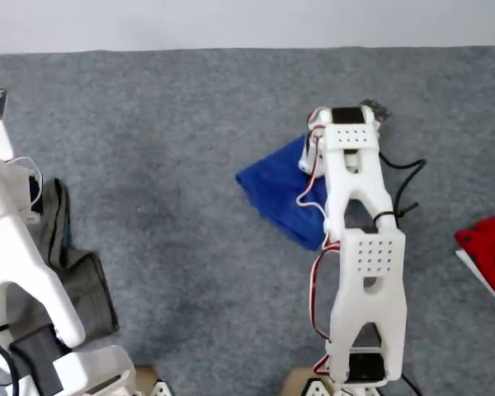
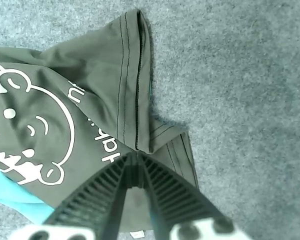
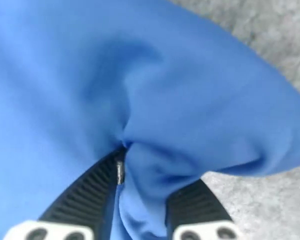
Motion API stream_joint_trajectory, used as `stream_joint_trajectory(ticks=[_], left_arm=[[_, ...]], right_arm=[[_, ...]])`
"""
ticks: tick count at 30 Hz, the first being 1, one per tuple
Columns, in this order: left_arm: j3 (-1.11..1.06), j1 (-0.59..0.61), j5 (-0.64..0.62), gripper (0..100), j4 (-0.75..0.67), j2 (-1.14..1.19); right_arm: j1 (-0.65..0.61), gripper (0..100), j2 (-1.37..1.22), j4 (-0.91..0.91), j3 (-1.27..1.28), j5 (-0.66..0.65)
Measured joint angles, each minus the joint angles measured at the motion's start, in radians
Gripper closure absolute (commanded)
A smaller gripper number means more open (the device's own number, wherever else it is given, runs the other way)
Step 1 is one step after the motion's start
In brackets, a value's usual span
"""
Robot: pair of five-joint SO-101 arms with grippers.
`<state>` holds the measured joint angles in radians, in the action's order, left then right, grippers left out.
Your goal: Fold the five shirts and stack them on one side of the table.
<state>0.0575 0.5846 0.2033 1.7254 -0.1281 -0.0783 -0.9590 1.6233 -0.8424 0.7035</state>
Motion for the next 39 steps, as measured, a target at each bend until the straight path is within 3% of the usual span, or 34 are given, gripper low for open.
stream_joint_trajectory(ticks=[5,16,30,39], left_arm=[[0.0,0.0,0.0,98,0.0,0.0],[0.0,0.0,0.0,98,0.0,0.0],[0.0,0.0,0.0,98,0.0,0.0],[0.0,-0.055,0.0,98,0.0,0.0]], right_arm=[[0.078,99.0,-0.015,0.123,-0.146,-0.138],[0.382,99.0,-0.017,0.127,-0.374,-0.497],[0.635,99.1,0.026,0.129,-0.457,-0.635],[0.746,99.1,0.275,0.129,-0.207,-0.649]])
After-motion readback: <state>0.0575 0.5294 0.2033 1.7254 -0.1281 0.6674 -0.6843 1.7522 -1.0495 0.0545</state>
